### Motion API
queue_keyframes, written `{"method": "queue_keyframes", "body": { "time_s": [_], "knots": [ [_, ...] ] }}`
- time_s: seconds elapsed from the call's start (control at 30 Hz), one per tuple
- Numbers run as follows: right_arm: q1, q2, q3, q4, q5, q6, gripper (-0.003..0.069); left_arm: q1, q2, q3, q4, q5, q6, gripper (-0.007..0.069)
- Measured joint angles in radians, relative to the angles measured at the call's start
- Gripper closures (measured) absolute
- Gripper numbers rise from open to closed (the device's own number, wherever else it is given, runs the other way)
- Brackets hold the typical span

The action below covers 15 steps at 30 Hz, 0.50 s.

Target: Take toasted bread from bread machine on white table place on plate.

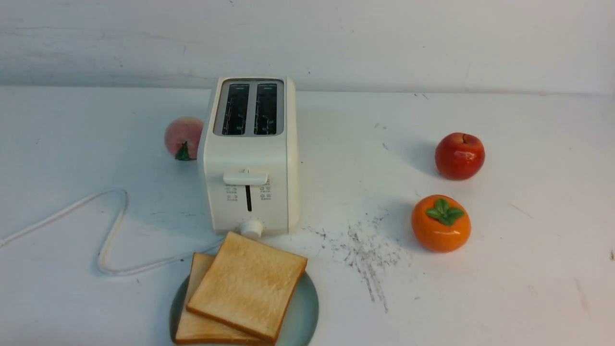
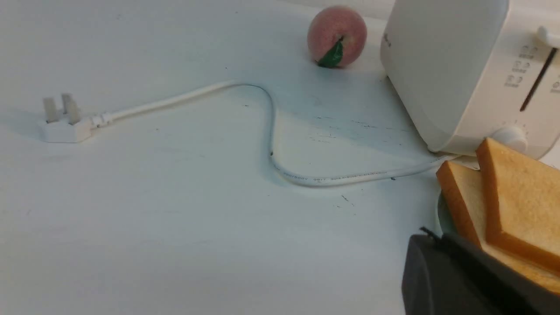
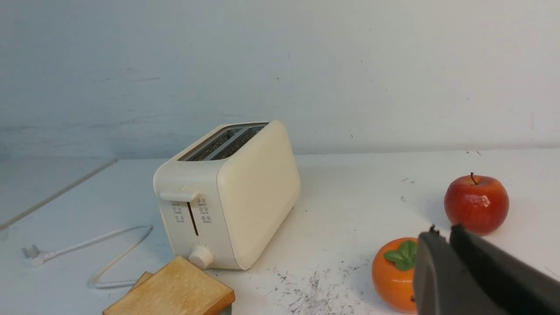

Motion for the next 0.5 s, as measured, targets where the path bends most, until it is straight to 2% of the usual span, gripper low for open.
{"method": "queue_keyframes", "body": {
  "time_s": [0.23,0.5],
  "knots": [
    [0.000,0.000,0.000,-0.001,0.000,0.000,0.0617,0.001,0.000,0.001,-0.009,0.064,0.020,0.0613],
    [0.000,0.000,0.000,-0.001,0.000,0.000,0.0617,0.008,0.000,0.001,-0.098,0.078,0.141,0.0607]
  ]
}}
